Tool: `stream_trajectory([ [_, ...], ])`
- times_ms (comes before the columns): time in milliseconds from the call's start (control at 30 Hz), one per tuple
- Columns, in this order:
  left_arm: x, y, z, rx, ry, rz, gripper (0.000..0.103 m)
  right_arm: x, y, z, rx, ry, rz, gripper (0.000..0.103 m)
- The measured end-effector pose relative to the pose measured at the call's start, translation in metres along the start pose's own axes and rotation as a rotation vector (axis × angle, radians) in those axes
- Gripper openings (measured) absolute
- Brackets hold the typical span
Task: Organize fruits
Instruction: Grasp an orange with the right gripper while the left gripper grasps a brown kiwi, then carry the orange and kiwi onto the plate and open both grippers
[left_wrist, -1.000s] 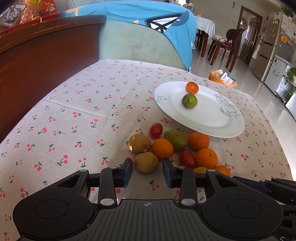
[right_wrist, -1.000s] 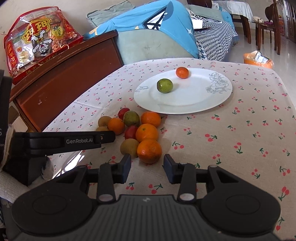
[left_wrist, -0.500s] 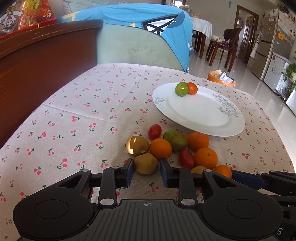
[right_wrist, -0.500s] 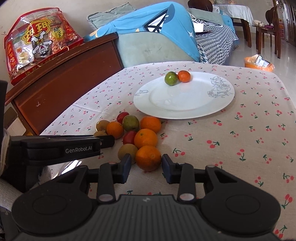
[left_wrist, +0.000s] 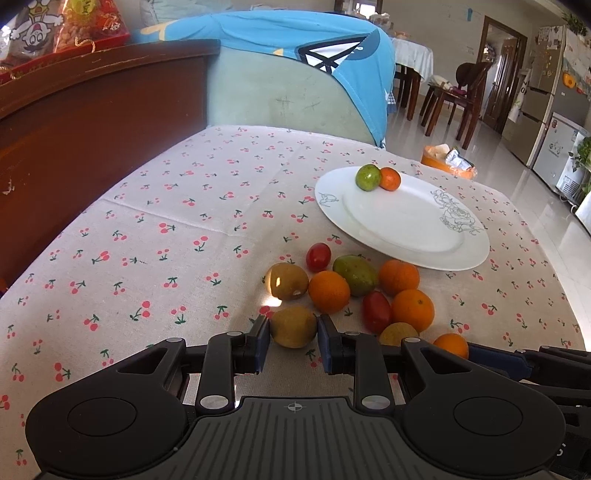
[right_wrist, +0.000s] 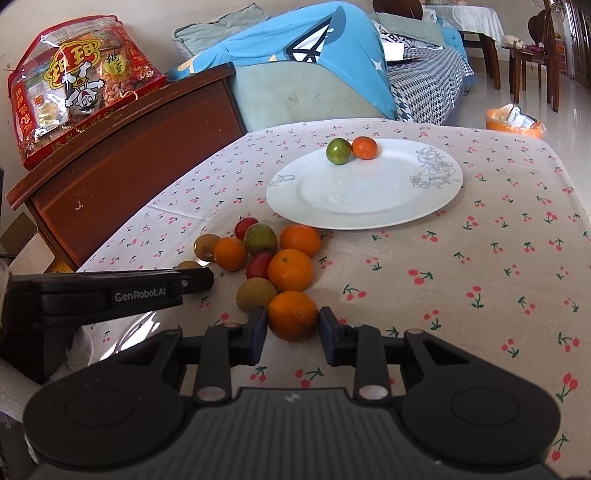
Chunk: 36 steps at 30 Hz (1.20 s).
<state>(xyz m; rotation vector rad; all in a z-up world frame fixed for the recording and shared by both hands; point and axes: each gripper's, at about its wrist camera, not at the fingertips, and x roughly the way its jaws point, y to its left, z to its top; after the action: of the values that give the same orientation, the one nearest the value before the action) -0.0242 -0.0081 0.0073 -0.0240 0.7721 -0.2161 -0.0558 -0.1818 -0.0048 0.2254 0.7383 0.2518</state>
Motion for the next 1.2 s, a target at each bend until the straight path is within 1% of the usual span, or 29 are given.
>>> stream_trajectory([
  [200,-0.012,-0.005,-0.004,-0.013,-0.005,-0.020,0.025,-0.013,0.000,0.002,0.008,-0.020,0.006,0.030],
  [467,-0.030,-0.009,0.001,-0.018,-0.044,-0.044,0.025,-0.023,-0.005,0.009,0.037,-0.054,0.003,0.030],
  [767,-0.043,-0.020,0.019,0.015,-0.096,-0.070,0.025,-0.041,-0.012,0.022,0.065,-0.126,0.007,0.030],
  [967,-0.044,-0.027,0.032,0.024,-0.103,-0.101,0.025,-0.045,-0.017,0.030,0.073,-0.156,-0.002,0.030],
  [1200,-0.034,-0.034,0.050,0.039,-0.103,-0.130,0.025,-0.039,-0.027,0.040,0.100,-0.173,-0.016,0.030],
])
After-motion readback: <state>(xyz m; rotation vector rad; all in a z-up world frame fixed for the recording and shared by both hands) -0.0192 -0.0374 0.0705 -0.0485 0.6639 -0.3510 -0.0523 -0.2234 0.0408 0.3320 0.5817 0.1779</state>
